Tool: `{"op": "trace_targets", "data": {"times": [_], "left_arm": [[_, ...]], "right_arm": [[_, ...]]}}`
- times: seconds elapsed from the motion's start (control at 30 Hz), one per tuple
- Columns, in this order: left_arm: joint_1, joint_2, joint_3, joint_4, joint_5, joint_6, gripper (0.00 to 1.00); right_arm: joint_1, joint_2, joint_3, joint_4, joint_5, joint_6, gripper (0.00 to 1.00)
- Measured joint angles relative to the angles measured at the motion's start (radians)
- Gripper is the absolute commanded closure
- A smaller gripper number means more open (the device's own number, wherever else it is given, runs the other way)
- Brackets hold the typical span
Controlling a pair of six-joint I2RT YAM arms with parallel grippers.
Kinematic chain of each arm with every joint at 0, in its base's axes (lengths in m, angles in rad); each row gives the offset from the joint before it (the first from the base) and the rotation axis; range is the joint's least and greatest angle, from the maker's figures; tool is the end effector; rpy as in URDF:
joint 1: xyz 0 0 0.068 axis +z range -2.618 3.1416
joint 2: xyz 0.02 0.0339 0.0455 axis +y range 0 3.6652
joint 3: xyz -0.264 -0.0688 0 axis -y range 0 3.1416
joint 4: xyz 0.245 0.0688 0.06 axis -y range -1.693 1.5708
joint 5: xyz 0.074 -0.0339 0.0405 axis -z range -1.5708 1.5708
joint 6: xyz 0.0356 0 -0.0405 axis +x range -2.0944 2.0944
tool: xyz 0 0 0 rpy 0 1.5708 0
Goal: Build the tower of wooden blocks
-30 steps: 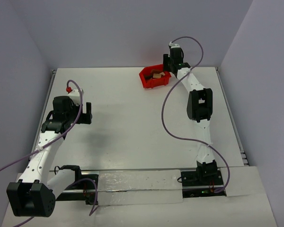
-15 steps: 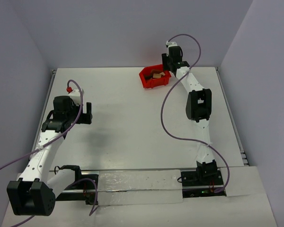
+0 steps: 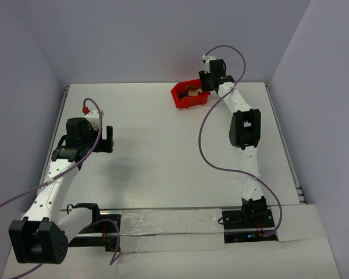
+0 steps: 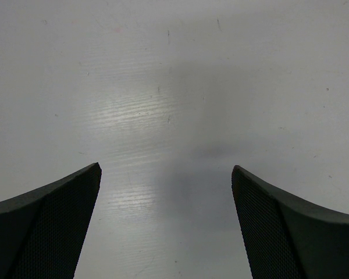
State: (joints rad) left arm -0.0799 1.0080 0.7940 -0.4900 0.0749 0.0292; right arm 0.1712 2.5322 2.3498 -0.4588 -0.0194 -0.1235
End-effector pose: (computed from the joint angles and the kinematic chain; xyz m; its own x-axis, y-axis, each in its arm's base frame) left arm 0.2139 -0.0198 0.2725 -0.6410 0.0805 -0.7633 0.1552 0.9875 -0.0262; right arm 0.5676 0.0988 0.2136 -0.5621 -0.2222 -0.7967 -0.2568 0.9625 -0.0872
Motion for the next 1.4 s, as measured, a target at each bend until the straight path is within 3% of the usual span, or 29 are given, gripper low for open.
{"op": "trace_targets", "data": {"times": [0.33, 0.57, 0.97, 1.17, 1.4], "left_arm": [[0.0, 0.0, 0.0, 0.0, -0.001, 0.0, 0.01], [0.0, 0.001, 0.0, 0.0, -0.001, 0.0, 0.01], [0.0, 0.004, 0.0, 0.0, 0.0, 0.0, 0.01], [0.0, 0.006, 0.002, -0.003, 0.0, -0.001, 0.01], [0.001, 0.007, 0.005, -0.005, 0.0, -0.002, 0.01]], "right_arm": [[-0.016, 0.018, 0.001, -0.009, -0.075, 0.014, 0.99], [-0.021, -0.034, -0.096, 0.03, -0.102, 0.001, 1.0], [0.003, -0.413, -0.521, 0.045, -0.111, -0.158, 1.0], [0.089, -0.615, -0.804, 0.164, -0.017, -0.276, 1.0], [0.242, -0.693, -0.958, 0.279, 0.066, -0.36, 1.0]]}}
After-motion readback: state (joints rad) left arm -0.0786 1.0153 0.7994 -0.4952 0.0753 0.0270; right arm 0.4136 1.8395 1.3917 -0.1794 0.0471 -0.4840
